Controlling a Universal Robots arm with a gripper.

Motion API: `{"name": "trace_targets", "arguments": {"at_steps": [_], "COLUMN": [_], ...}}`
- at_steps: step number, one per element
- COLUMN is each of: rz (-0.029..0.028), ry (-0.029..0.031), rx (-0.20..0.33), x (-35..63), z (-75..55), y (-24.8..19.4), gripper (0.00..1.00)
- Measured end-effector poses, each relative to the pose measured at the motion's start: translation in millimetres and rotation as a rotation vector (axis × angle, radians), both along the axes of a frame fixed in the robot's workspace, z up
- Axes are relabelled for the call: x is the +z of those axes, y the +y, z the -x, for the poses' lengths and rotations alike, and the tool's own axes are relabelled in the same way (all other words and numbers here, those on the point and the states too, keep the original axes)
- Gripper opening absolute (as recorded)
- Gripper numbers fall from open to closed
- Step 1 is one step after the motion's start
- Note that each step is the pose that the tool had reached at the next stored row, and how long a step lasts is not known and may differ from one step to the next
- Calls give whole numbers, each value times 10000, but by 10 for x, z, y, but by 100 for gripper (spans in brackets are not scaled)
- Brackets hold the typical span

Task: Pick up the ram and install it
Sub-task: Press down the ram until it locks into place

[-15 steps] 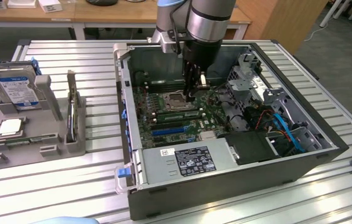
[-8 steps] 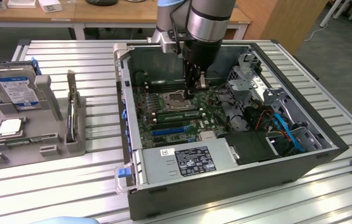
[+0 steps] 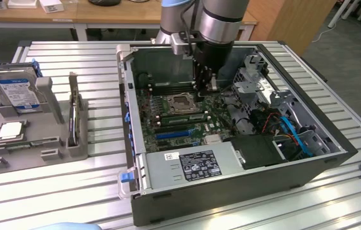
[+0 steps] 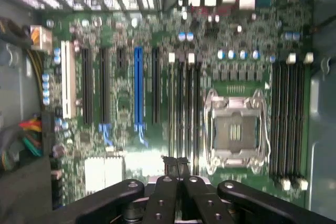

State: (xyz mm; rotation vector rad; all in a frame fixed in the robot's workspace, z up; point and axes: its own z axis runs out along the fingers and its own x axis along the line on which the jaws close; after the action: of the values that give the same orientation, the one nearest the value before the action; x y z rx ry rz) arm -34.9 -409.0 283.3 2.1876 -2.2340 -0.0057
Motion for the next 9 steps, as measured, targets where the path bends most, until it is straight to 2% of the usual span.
{"name": "trace_targets", "arguments": {"at_steps": [5,9], "rz": [0,1], "ry": [0,0], "rx": [0,1], "x": [-18,-52], "z": [-225,-297], "y": [0,0], "gripper": [10,10]}}
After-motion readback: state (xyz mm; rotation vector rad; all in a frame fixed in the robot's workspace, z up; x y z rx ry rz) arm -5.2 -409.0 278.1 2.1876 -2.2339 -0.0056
